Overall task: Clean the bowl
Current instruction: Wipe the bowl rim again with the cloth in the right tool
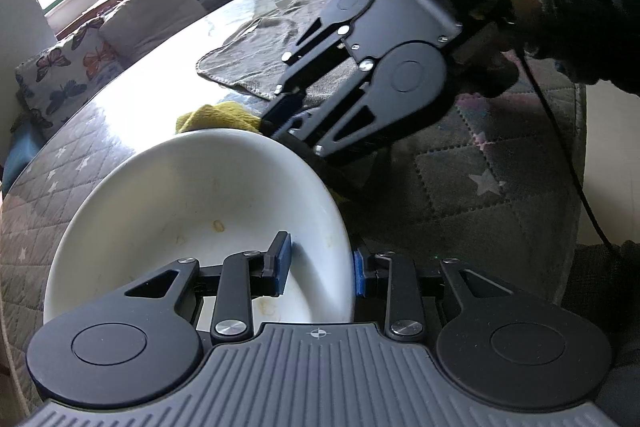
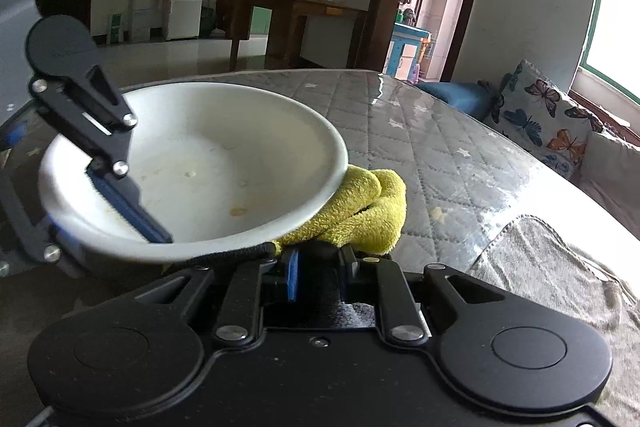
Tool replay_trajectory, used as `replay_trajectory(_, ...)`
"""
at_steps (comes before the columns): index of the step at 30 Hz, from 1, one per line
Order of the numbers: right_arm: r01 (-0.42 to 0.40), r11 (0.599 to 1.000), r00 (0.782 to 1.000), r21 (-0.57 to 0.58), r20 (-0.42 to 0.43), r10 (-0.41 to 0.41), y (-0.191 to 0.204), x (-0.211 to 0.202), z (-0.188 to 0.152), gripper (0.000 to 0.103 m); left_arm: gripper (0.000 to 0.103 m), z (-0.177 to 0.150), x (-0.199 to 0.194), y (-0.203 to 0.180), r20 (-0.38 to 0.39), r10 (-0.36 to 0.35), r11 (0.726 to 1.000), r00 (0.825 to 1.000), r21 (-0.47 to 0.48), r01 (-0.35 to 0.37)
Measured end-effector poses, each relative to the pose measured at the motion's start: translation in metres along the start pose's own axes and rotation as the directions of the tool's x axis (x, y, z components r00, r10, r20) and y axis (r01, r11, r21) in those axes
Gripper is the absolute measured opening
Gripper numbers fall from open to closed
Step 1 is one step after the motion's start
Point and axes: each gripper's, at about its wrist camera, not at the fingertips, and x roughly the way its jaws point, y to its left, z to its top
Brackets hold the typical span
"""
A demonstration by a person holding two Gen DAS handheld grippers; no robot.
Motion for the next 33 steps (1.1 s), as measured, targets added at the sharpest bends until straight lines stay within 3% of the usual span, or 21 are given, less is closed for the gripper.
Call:
replay_trajectory(11,-0.004,0.998,1.0,0.056,0.008,0.004,-0.027,0.014,0.004,0.019,0.032,0.0,0.0,-0.001,0.001,-0.003,1.0,1.0,-0.006,0.003)
replay_trajectory(33,-0.053,0.999,0.999,-0.011,-0.004,0.053,-0.007,-0.009,-0.002,0.019,0.034,0.029,0.009,0.0,-0.014,0.057,0.99,0.998,-0.127,-0.059)
